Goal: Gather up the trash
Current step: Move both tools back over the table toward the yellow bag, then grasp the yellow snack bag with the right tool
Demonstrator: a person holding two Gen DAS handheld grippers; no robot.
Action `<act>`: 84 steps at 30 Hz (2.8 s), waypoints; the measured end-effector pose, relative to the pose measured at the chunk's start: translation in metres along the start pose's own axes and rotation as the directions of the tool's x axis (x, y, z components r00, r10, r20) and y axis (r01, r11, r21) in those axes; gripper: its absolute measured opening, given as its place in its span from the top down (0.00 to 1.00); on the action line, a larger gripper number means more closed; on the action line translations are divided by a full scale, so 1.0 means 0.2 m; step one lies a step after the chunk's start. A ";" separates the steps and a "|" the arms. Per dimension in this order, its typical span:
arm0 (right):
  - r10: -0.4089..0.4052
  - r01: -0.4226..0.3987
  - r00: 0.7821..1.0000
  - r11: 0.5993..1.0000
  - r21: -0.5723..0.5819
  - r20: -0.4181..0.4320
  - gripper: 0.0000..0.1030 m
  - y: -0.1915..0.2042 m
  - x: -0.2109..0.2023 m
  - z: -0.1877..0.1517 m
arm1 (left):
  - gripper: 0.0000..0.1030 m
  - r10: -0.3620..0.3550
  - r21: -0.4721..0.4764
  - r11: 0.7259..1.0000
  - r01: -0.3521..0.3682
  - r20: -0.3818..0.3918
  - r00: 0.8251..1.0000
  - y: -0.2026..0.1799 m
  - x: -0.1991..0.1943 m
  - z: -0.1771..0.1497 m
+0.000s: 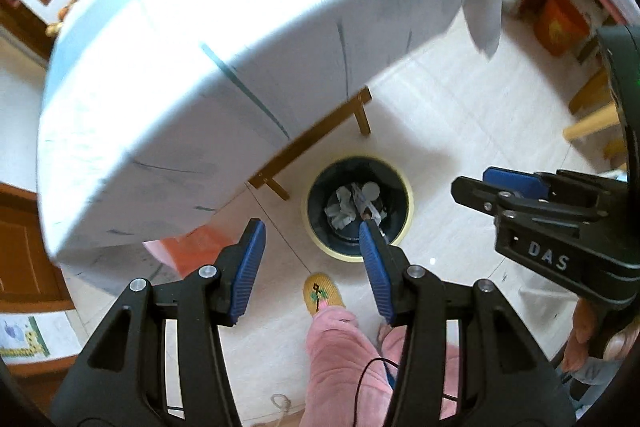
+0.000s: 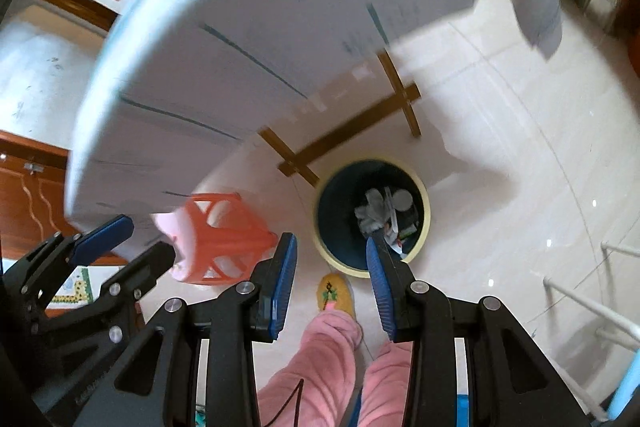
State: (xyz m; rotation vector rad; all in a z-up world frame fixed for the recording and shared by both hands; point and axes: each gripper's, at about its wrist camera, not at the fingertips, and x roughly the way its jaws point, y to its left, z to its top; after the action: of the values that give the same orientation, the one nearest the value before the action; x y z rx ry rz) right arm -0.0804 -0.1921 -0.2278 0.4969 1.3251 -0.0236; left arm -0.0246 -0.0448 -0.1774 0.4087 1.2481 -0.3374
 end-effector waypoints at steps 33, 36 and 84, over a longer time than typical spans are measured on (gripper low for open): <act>-0.027 0.040 0.930 0.999 -0.028 0.366 0.28 0.38 -0.92 1.00 | 0.42 -0.072 0.145 0.989 0.033 0.278 0.958 0.33 -0.71 1.15; -0.078 0.078 0.940 0.997 0.015 0.332 0.28 0.39 -0.73 1.16 | 0.42 -0.106 0.195 0.979 0.057 0.252 0.962 0.36 -0.57 1.31; -0.243 0.136 0.936 0.916 0.377 0.255 0.72 0.06 -0.10 1.65 | 0.47 -0.317 0.414 0.859 0.300 -0.029 0.948 0.08 0.27 2.04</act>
State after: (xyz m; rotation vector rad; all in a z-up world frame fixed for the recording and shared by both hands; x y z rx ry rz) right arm 0.2217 -0.3049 -0.1530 0.6383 1.0683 -0.4928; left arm 0.3405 -0.2250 -0.1211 0.5611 1.2005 -0.8939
